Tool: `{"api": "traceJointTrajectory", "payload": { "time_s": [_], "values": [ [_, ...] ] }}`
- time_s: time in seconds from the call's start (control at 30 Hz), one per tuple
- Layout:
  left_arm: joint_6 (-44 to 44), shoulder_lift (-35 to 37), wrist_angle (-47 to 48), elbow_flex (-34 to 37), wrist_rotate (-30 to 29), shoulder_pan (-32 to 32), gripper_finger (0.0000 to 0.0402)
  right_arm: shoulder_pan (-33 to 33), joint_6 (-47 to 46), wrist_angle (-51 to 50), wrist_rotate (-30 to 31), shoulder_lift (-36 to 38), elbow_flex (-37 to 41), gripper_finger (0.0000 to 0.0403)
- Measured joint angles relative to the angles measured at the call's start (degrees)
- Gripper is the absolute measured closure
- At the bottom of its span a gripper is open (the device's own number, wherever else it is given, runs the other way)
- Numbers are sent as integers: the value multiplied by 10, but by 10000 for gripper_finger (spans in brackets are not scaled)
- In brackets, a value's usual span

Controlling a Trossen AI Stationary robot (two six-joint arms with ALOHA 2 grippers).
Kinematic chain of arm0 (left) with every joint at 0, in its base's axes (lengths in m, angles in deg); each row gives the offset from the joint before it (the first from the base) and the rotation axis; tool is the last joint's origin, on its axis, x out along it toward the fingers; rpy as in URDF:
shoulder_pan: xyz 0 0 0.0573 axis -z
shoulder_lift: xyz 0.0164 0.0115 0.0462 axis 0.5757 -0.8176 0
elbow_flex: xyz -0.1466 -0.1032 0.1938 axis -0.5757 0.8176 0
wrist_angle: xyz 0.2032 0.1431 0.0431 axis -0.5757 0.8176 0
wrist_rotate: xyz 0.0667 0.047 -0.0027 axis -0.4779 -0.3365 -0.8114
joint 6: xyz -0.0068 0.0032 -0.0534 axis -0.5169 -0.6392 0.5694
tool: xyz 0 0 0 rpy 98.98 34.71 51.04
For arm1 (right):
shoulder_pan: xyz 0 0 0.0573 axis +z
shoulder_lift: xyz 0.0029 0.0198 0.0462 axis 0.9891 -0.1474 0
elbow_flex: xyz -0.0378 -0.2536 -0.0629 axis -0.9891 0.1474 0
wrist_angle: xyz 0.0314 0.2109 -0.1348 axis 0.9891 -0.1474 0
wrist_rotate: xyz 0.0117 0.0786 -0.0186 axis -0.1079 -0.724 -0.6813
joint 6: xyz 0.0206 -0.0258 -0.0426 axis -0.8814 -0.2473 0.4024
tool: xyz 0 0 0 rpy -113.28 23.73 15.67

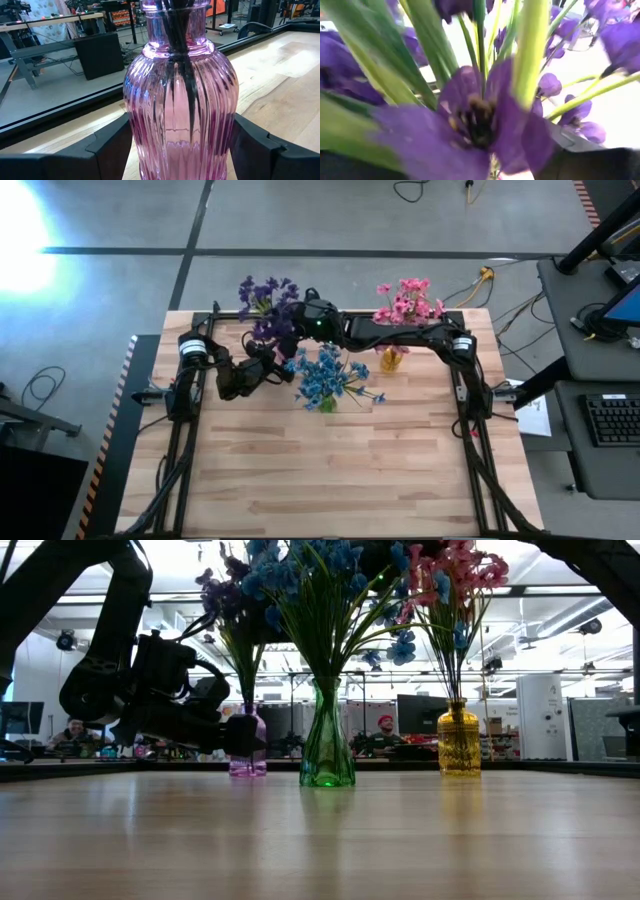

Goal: Sort flowers into vase by color
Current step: Put the violet flowers into the violet vase

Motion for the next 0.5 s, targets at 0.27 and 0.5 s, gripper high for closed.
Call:
{"api": "traceJointTrajectory", "payload": {
  "time_s": [0.27,0.5],
  "values": [
    [0,0,0,0,0,0,135,0,2,-14,0,17,0,205],
    [0,0,0,0,0,0,135,0,-8,-19,0,17,0,250]
  ]
}}
